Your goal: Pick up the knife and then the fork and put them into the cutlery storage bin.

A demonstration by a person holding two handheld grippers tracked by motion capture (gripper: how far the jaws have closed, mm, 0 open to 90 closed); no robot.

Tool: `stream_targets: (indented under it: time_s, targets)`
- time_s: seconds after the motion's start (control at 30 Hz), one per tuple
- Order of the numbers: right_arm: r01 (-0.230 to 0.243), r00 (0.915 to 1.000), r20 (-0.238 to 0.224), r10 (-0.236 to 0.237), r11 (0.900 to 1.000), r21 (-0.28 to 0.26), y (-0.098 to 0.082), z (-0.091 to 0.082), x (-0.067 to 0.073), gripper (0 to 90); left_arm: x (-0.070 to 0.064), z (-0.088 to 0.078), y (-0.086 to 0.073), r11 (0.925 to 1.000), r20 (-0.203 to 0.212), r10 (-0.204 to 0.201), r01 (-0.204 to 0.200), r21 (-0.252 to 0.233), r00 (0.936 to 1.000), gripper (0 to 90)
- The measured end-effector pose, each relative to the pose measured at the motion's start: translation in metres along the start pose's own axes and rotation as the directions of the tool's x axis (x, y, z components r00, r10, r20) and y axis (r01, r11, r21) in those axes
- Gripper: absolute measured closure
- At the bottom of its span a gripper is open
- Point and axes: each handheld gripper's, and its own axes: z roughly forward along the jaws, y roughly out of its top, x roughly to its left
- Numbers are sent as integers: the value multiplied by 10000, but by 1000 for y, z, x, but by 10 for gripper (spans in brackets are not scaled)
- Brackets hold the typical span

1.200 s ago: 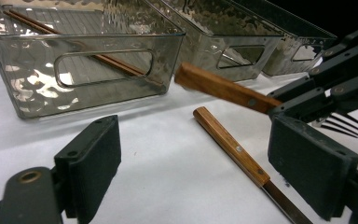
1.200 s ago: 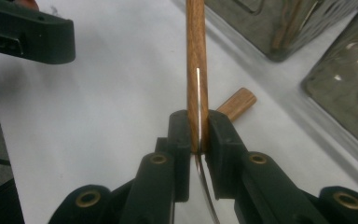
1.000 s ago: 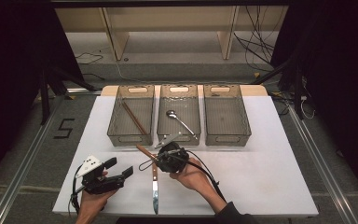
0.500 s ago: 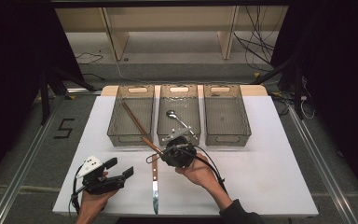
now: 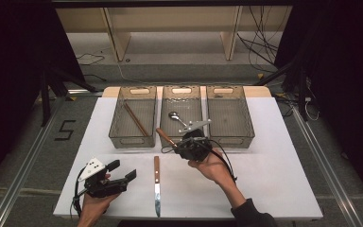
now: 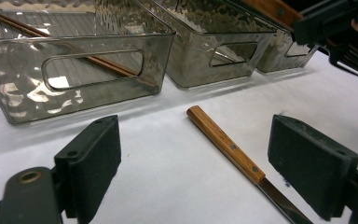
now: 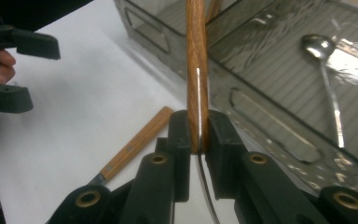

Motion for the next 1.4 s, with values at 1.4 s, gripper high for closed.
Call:
stream_targets:
  time_s: [1.4]
  targets:
    - [-2904,9227,2390,3024,9531,-850,18,-44,-139,810,-1,1,-1,9999,74,107,-106,-130,9999,166]
